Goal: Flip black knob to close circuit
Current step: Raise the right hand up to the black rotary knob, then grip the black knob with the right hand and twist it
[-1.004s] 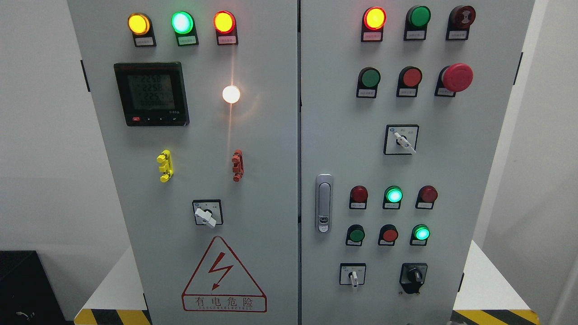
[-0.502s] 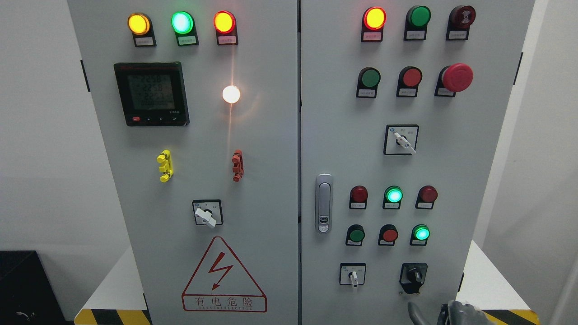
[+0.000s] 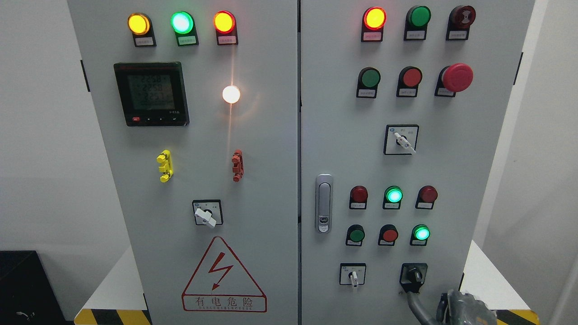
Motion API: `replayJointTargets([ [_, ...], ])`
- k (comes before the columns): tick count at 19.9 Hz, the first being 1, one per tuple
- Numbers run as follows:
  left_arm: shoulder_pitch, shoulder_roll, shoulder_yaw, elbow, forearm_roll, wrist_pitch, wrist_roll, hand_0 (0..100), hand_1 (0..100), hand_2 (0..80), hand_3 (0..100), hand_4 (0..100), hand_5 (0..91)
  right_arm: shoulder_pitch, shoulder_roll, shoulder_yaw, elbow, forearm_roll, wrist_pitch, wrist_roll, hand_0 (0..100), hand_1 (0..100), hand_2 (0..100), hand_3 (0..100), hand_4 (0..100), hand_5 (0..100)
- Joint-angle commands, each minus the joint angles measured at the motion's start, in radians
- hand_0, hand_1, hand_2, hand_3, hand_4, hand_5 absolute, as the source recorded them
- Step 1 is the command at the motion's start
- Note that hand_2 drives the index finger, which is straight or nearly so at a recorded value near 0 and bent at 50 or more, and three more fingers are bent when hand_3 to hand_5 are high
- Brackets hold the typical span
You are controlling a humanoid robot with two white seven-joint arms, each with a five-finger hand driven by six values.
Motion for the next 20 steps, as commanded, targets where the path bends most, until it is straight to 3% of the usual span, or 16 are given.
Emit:
replayJointTargets([
  [1, 0.021, 0.0, 0.0, -0.023, 0.0, 0.0, 0.0, 12, 56, 0.0, 0, 0, 0.0, -0.022, -0.004, 0.001, 0.0, 0.005, 0.004, 0.007, 0, 0, 85, 100, 90, 96],
  [20, 0.021, 0.001, 0.0, -0.023, 0.0, 0.0, 0.0, 12, 56, 0.0, 0, 0, 0.0, -0.027, -0.006, -0.008, 0.006, 0.005, 0.005, 0.018, 0, 0, 85, 100, 90, 96],
])
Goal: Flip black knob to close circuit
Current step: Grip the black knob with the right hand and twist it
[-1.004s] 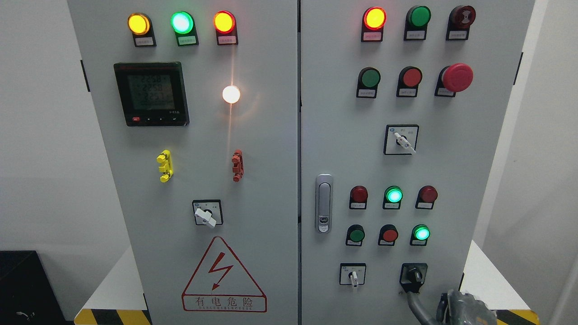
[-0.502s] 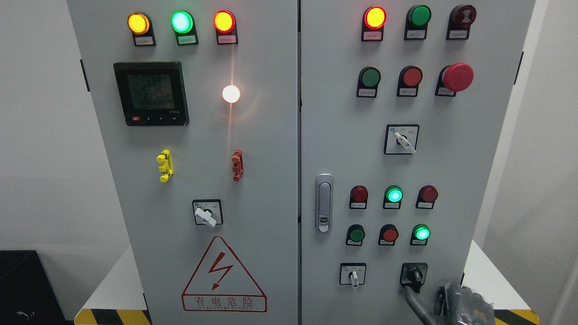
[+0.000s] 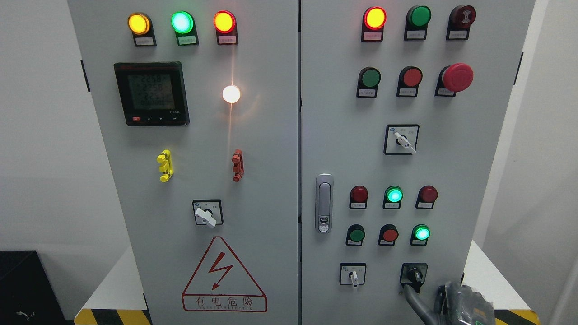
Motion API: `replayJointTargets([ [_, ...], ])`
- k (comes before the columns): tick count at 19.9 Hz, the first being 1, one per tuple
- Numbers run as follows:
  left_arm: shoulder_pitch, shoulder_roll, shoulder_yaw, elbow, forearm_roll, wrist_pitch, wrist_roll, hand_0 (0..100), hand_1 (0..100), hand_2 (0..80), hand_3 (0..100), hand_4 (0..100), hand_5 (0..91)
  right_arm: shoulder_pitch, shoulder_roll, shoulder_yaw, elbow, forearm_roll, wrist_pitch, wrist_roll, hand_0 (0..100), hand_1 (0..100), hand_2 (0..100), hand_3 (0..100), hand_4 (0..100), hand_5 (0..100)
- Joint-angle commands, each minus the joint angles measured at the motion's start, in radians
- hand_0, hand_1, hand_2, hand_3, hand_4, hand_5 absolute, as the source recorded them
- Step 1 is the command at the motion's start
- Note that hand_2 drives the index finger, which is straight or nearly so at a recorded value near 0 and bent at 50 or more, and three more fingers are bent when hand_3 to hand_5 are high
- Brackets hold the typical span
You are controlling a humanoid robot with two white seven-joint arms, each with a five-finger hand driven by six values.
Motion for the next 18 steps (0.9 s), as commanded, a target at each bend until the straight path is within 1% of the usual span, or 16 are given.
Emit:
replayJointTargets([
  [1, 0.021, 0.001, 0.0, -0.023, 0.0, 0.0, 0.0, 12, 56, 0.0, 0, 0, 0.0, 0.001, -0.001, -0.014, 0.001, 0.0, 0.001, 0.001, 0, 0, 85, 100, 90, 96],
  [15, 0.021, 0.0, 0.0, -0.023, 0.0, 0.0, 0.0, 12, 56, 0.0, 0, 0, 0.0, -0.002, -0.006, -0.021, 0.002, 0.0, 0.001, -0.001, 0, 0, 85, 100, 89, 96],
  [18, 0.021, 0.0, 0.0, -0.023, 0.0, 0.0, 0.0, 12, 56, 0.0, 0, 0, 0.0, -0.005, -0.006, -0.032, 0.004, -0.002, -0.001, -0.001, 0, 0, 85, 100, 89, 96],
])
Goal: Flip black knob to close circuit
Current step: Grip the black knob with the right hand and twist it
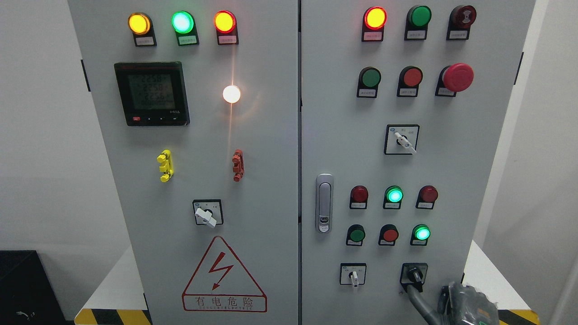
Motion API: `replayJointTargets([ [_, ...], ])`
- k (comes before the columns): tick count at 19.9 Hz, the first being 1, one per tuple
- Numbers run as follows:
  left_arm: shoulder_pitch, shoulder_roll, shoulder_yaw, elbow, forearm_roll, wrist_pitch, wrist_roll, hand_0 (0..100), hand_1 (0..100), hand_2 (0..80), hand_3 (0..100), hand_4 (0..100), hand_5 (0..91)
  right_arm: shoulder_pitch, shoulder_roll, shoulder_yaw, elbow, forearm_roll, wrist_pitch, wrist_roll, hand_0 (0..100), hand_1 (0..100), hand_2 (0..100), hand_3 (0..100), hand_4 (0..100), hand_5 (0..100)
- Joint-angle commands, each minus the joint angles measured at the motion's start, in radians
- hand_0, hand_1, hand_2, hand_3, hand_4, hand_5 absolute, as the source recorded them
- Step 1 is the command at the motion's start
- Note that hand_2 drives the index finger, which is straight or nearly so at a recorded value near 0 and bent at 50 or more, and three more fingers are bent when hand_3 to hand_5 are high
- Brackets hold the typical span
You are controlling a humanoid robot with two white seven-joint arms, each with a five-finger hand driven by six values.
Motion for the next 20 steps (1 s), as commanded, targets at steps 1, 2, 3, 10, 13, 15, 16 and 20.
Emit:
replayJointTargets([
  [1, 0.021, 0.0, 0.0, -0.023, 0.0, 0.0, 0.0, 12, 56, 0.0, 0, 0, 0.0, -0.003, -0.002, -0.018, 0.002, -0.001, 0.001, -0.005, 0, 0, 85, 100, 89, 96],
  [2, 0.021, 0.0, 0.0, -0.023, 0.0, 0.0, 0.0, 12, 56, 0.0, 0, 0, 0.0, -0.004, -0.002, -0.018, 0.003, -0.001, -0.001, -0.005, 0, 0, 85, 100, 89, 96],
  [3, 0.021, 0.0, 0.0, -0.023, 0.0, 0.0, 0.0, 12, 56, 0.0, 0, 0, 0.0, -0.004, -0.002, -0.018, 0.003, -0.001, -0.001, -0.005, 0, 0, 84, 100, 89, 95],
  [10, 0.021, 0.0, 0.0, -0.023, 0.0, 0.0, 0.0, 12, 56, 0.0, 0, 0, 0.0, -0.008, -0.002, -0.028, 0.003, -0.004, -0.001, -0.005, 0, 0, 84, 100, 89, 95],
  [13, 0.021, 0.0, 0.0, -0.023, 0.0, 0.0, 0.0, 12, 56, 0.0, 0, 0, 0.0, -0.008, -0.002, -0.032, 0.005, -0.006, -0.001, -0.005, 0, 0, 84, 99, 89, 95],
  [15, 0.021, 0.0, 0.0, -0.023, 0.0, 0.0, 0.0, 12, 56, 0.0, 0, 0, 0.0, -0.008, -0.002, -0.033, 0.005, -0.006, -0.001, -0.005, 0, 0, 84, 99, 89, 95],
  [16, 0.021, 0.001, 0.0, -0.023, 0.0, 0.0, 0.0, 12, 56, 0.0, 0, 0, 0.0, -0.009, -0.004, -0.033, 0.005, -0.006, -0.001, -0.005, 0, 0, 84, 99, 89, 95],
  [20, 0.021, 0.001, 0.0, -0.023, 0.0, 0.0, 0.0, 12, 56, 0.0, 0, 0, 0.0, -0.009, -0.002, -0.041, 0.008, -0.007, -0.001, -0.005, 0, 0, 84, 99, 89, 95],
])
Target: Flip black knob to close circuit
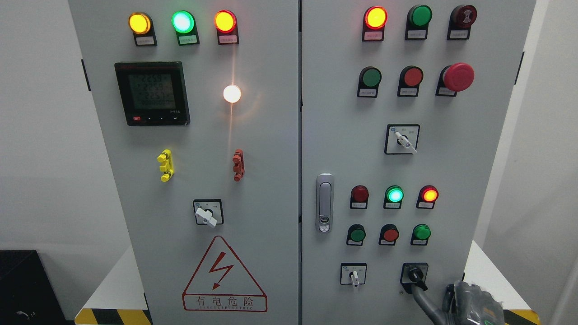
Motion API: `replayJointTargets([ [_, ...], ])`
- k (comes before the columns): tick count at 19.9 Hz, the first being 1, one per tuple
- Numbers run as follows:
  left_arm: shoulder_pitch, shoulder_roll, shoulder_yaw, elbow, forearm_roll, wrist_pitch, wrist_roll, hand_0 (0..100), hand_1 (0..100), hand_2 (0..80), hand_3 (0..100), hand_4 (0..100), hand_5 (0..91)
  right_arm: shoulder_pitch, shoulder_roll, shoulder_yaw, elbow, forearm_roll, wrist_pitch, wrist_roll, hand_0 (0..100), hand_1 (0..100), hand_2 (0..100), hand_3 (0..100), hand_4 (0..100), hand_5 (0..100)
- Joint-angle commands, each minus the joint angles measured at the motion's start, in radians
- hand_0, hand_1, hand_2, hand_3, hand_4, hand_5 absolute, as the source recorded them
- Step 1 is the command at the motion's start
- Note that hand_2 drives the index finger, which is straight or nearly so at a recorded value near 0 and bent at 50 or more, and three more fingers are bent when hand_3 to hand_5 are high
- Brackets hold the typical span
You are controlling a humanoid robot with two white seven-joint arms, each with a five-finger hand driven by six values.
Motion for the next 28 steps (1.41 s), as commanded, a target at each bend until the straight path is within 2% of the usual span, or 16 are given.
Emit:
replayJointTargets([
  [1, 0.021, 0.0, 0.0, -0.023, 0.0, 0.0, 0.0, 12, 56, 0.0, 0, 0, 0.0, -0.001, -0.002, -0.017, 0.002, -0.003, 0.001, -0.002, 0, 0, 84, 99, 89, 95],
  [15, 0.021, 0.0, 0.0, -0.023, 0.0, 0.0, 0.0, 12, 56, 0.0, 0, 0, 0.0, 0.0, -0.001, -0.012, -0.001, -0.009, -0.004, -0.002, 0, 0, 84, 99, 89, 95],
  [28, 0.021, 0.0, 0.0, -0.023, 0.0, 0.0, 0.0, 12, 56, 0.0, 0, 0, 0.0, 0.006, -0.001, 0.025, -0.003, -0.009, -0.009, -0.004, 0, 0, 84, 99, 89, 95],
])
